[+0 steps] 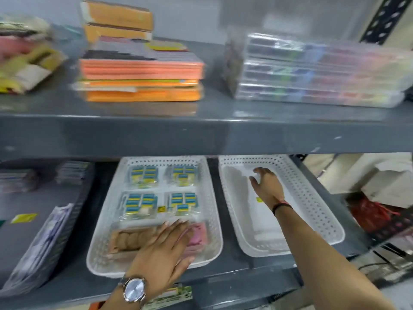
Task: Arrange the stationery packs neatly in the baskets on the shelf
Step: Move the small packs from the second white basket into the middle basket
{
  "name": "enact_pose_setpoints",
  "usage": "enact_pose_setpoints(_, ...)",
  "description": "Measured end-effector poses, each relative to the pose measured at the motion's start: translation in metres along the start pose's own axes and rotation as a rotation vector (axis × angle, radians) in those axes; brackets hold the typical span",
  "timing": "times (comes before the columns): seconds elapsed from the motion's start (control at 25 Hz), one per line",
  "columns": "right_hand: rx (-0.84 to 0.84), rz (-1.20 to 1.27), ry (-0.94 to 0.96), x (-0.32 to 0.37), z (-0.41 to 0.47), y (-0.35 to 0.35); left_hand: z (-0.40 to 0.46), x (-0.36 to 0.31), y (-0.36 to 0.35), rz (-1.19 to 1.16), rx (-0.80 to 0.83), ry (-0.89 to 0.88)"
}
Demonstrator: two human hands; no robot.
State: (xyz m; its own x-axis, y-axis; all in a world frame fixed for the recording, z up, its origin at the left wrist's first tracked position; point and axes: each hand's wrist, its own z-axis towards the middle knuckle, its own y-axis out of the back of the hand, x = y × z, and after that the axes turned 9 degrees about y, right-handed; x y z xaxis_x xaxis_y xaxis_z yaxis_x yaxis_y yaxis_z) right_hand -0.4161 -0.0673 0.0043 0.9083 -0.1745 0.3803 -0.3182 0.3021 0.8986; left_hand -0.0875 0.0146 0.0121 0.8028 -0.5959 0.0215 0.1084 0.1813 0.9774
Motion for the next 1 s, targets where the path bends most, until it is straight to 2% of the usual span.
enact_pose_setpoints(0.16,0.085,-0.052,-0.212,-0.058,0.007,0.013,0.007,-0.003,-0.006,0.008,-0.006,-0.006)
enact_pose_setpoints(0.32,0.253,-0.152,-0.261,-0.08,0.012,0.001,0.006,-0.007,-0.012,0.033,-0.057,-0.05)
enact_pose_setpoints(0.56,0.213,-0.14,-0.249,-0.077,0.02,-0.006,0.008,-0.007,-0.01,0.076,-0.051,-0.074)
enact_pose_setpoints(0.68,0.184,-0.033,-0.246,-0.057,0.018,-0.002,0.003,-0.008,-0.008,0.07,-0.005,-0.051)
enact_pose_setpoints(0.8,0.089,0.169,-0.135,-0.023,0.011,0.002,-0.005,0.002,-0.005,0.053,0.009,-0.02)
enact_pose_setpoints(0.88,0.021,0.308,0.048,0.005,0.006,0.007,-0.014,0.018,-0.001,0.033,0.003,0.04)
enact_pose_setpoints(1.0,0.123,0.381,0.393,0.051,0.0,0.008,-0.028,0.045,0.002,-0.009,0.025,0.117)
